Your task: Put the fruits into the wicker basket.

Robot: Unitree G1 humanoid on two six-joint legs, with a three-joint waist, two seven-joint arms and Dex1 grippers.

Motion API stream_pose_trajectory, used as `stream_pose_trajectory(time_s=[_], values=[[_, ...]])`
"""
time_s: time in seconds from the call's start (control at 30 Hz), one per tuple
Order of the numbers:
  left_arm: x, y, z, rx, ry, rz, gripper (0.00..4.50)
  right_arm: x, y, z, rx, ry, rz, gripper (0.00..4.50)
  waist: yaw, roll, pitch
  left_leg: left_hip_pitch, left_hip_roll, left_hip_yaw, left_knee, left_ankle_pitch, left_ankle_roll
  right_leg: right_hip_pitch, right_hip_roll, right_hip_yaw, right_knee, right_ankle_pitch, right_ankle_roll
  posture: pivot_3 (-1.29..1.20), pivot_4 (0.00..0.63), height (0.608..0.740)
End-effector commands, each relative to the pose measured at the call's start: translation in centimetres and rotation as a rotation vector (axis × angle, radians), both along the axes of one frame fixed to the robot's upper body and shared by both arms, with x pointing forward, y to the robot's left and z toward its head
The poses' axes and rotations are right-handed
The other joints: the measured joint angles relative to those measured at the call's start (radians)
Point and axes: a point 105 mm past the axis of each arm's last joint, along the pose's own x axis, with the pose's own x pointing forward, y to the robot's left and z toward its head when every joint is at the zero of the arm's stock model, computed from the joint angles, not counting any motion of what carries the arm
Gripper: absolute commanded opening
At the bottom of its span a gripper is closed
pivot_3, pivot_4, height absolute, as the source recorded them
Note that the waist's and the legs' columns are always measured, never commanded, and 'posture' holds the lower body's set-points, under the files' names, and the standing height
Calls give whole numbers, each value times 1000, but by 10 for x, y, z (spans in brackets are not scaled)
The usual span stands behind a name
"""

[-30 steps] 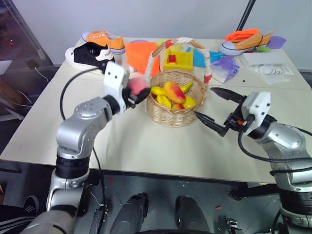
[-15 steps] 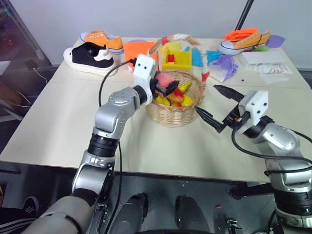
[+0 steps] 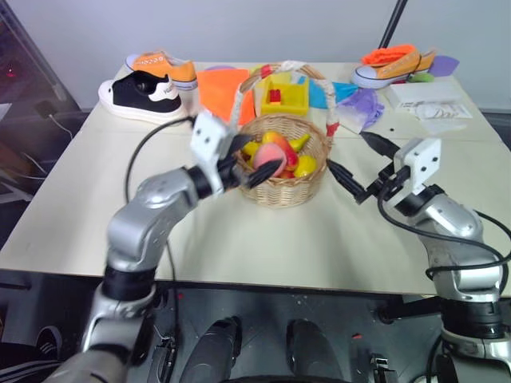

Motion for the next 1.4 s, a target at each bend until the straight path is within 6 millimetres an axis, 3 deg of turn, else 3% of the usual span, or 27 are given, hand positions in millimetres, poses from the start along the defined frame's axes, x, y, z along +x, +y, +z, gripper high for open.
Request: stream_pose_trajectory(time_s=[0.03,0.23,0.37,0.53,0.63,0.73,0.97,1.1,1.2,1.27,1.4], values=[[-15,39,14,-75,-79,96,4391,6,-9,12,14,-59,-66,4500,-1,0,0,0,0,0,0,0,0,0,0,0,0,0,0,0,150,740],[-43,82,-12,-138,-40,185,4391,23,-4,11,35,-30,-76,4500,-1,0,0,0,2,3,1,0,0,1,1,1,-1,1,-2,0,150,740],[-47,98,-11,-136,-77,234,4391,31,8,15,98,-16,-51,4500,5,0,0,1,5,4,1,0,0,0,3,2,-1,1,-4,0,150,740],[-51,99,-2,-148,-124,216,4391,49,21,17,84,-12,-59,4500,0,1,0,1,7,5,1,0,-1,0,5,3,-2,2,-9,0,150,740],[-64,100,-11,-110,-105,169,4391,61,21,15,83,0,-87,4500,-5,1,0,1,8,6,0,1,-1,-1,6,4,-2,2,-8,0,150,740],[-69,111,-18,-89,-73,185,4500,72,22,9,66,22,-100,3675,-4,1,0,1,10,7,-2,1,-1,-3,8,4,-1,3,-7,0,150,740],[-67,111,-18,-103,-75,193,4500,73,25,12,110,23,-71,85,-1,1,0,1,10,8,-1,1,-1,-3,8,5,-2,3,-9,0,150,740],[-65,109,-19,-105,-67,187,4500,70,14,16,127,10,-87,31,-1,1,0,1,10,8,-1,1,-1,-3,8,5,-2,4,-9,0,150,740],[-61,106,-21,-108,-59,169,4500,64,-6,26,137,-17,-123,31,3,1,0,1,10,8,-1,1,-1,-3,8,5,-2,4,-9,0,150,740],[-58,104,-21,-107,-61,157,4500,57,-23,33,134,-32,-151,31,5,1,0,1,10,8,-1,1,-1,-3,8,5,-2,4,-8,0,150,740],[-49,100,-22,-113,-53,114,4500,37,-78,50,143,-77,-278,31,6,1,0,0,10,8,-1,1,-1,-3,8,5,-2,4,-8,0,150,740]])
